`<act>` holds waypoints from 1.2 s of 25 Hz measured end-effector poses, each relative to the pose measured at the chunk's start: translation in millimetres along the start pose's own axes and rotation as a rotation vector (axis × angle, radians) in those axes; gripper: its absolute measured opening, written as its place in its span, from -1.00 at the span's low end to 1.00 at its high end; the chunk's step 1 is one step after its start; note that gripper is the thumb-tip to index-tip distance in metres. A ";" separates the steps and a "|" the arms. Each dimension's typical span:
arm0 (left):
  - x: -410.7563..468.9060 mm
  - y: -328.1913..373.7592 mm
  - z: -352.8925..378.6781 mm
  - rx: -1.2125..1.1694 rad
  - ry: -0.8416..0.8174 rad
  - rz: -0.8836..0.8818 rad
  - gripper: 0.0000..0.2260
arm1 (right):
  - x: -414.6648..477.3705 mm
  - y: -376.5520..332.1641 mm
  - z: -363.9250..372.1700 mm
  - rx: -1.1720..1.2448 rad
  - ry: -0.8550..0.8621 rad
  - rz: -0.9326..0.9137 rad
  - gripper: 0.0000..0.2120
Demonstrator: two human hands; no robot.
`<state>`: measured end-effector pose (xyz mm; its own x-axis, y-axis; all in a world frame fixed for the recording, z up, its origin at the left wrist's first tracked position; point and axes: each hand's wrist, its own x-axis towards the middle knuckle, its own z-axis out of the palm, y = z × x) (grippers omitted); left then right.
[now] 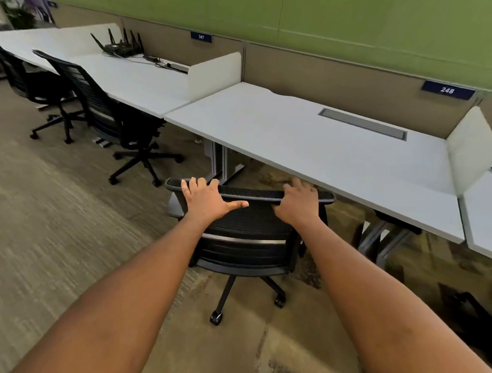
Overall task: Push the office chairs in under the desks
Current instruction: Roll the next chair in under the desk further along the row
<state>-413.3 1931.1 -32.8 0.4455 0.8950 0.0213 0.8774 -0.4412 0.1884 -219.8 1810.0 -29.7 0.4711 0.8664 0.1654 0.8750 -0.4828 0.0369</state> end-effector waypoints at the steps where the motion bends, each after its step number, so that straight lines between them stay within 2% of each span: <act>1: 9.9 4.1 -3.5 0.013 -0.053 -0.043 0.11 | 6.5 -1.5 1.7 0.006 0.006 0.003 -0.48; 4: 35.2 10.2 -8.5 0.068 -0.119 -0.112 0.04 | 17.6 -4.5 6.6 0.010 0.083 0.002 -0.64; 9: 67.2 9.4 1.2 0.110 -0.001 -0.096 -0.32 | 37.1 -8.2 16.0 0.025 0.134 -0.026 -0.73; 13: 89.5 6.2 7.6 0.105 0.084 -0.068 -0.58 | 52.8 -16.0 23.0 0.052 0.103 0.011 -0.75; 18: 129.1 17.6 9.4 0.094 0.110 -0.019 -0.61 | 91.1 -8.6 29.6 0.075 0.092 0.035 -0.79; 24: 185.5 15.2 21.9 0.078 0.185 0.053 -0.66 | 135.2 -11.2 41.3 0.037 0.084 0.099 -0.68; 30: 240.8 2.2 15.7 0.085 0.151 0.148 -0.66 | 167.9 -34.8 47.4 0.036 0.068 0.197 -0.67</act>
<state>-301.3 2144.7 -42.7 0.5446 0.8168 0.1902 0.8191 -0.5668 0.0888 -165.9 1978.4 -49.9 0.6261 0.7445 0.2318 0.7706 -0.6362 -0.0377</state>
